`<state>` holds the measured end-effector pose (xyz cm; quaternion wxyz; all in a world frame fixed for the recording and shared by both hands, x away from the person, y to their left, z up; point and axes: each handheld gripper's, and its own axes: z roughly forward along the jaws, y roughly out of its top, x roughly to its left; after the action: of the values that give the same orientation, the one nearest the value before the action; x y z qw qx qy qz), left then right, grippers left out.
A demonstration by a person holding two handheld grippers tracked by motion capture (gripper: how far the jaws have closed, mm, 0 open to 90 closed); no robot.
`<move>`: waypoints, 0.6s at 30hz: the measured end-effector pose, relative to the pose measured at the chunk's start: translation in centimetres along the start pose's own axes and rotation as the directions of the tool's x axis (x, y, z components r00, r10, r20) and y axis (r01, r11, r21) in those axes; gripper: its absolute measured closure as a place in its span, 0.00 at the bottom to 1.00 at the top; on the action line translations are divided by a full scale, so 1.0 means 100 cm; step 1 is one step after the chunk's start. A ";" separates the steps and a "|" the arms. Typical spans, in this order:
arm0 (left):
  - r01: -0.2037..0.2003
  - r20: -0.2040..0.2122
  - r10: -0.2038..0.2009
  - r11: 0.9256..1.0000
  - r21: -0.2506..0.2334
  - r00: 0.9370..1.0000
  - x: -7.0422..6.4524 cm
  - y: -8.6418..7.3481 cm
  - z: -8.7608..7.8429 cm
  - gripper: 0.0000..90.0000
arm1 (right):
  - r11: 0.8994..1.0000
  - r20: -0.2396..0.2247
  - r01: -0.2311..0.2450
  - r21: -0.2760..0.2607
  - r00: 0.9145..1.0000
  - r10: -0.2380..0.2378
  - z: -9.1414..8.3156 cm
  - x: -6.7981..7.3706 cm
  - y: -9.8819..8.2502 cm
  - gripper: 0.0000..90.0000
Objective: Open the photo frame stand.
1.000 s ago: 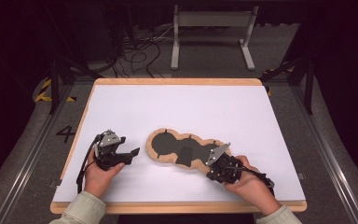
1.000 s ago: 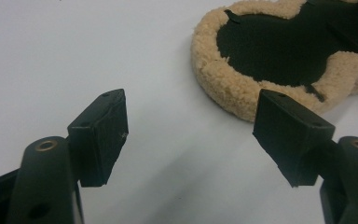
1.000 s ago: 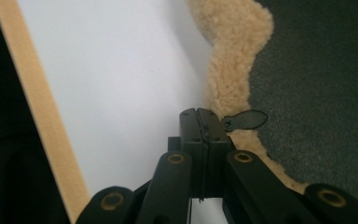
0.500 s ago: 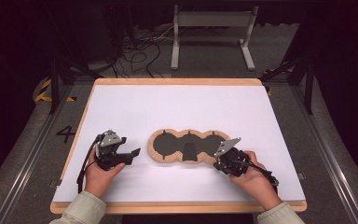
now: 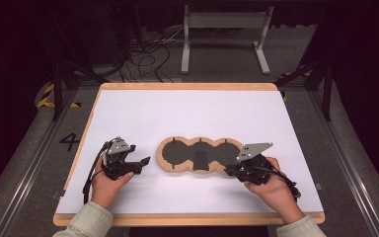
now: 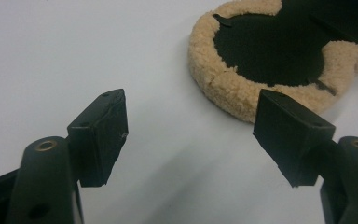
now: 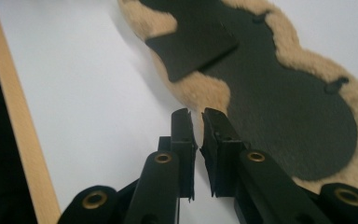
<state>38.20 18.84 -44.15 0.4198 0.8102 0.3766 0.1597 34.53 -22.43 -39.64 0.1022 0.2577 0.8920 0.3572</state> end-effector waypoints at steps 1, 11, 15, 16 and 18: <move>-0.001 0.000 0.001 1.000 0.001 1.000 0.000 0.000 0.000 0.30 | 1.000 -0.006 0.001 -0.021 1.000 -0.001 -0.001 0.002 0.001 0.90; -0.014 0.009 0.014 1.000 0.002 1.000 -0.005 0.000 -0.003 0.30 | 0.993 -0.079 0.008 -0.116 0.997 -0.017 0.010 0.014 0.008 0.86; -0.012 0.008 0.012 1.000 -0.002 1.000 -0.005 0.000 -0.002 0.30 | 0.993 -0.105 -0.017 -0.121 0.995 0.004 0.020 0.016 0.005 0.89; -0.010 0.011 0.010 1.000 0.002 1.000 -0.006 0.000 -0.002 0.30 | 0.993 -0.111 -0.019 -0.119 0.994 0.006 0.022 0.017 0.005 0.90; -0.016 0.008 0.016 1.000 0.000 1.000 -0.006 -0.001 -0.002 0.30 | 0.994 -0.115 -0.017 -0.111 0.993 0.004 0.025 0.019 0.005 0.92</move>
<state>37.62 18.51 -44.03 0.4201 0.8138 0.3683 0.1598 34.05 -19.63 -41.12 0.0634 0.2354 0.8735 0.4214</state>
